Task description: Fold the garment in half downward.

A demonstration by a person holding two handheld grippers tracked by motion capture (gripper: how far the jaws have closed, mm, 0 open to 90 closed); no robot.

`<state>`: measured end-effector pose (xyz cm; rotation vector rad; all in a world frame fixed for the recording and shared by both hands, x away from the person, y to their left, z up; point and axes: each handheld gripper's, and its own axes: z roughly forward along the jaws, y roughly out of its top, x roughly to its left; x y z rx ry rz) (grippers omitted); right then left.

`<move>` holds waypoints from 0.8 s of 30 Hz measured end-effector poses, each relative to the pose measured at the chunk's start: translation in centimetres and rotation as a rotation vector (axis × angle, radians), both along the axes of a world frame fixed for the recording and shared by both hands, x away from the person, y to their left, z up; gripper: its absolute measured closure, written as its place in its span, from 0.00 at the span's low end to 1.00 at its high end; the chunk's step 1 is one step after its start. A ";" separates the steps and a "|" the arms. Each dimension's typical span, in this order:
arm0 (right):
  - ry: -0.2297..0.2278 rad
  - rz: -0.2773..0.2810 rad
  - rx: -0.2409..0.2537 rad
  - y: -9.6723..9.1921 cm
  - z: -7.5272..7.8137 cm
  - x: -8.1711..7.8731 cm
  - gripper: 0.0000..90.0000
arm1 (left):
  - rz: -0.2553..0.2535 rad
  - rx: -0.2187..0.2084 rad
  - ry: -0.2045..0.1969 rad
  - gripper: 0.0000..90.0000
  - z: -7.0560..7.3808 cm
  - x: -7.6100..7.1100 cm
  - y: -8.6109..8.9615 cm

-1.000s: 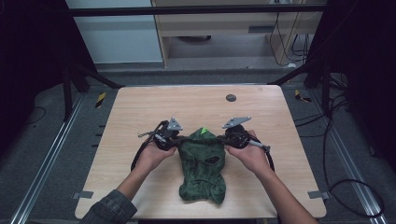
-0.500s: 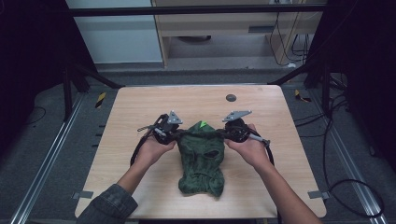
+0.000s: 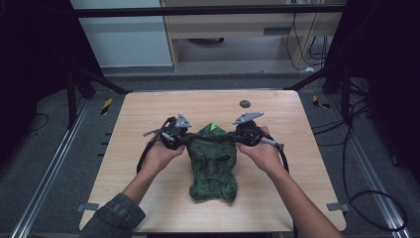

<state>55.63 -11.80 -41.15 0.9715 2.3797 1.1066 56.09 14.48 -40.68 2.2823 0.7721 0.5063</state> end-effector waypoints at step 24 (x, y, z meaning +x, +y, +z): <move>0.000 -0.027 0.028 0.5 0.8 1.7 0.96 | 0.012 0.017 -0.028 0.98 1.2 1.3 -0.2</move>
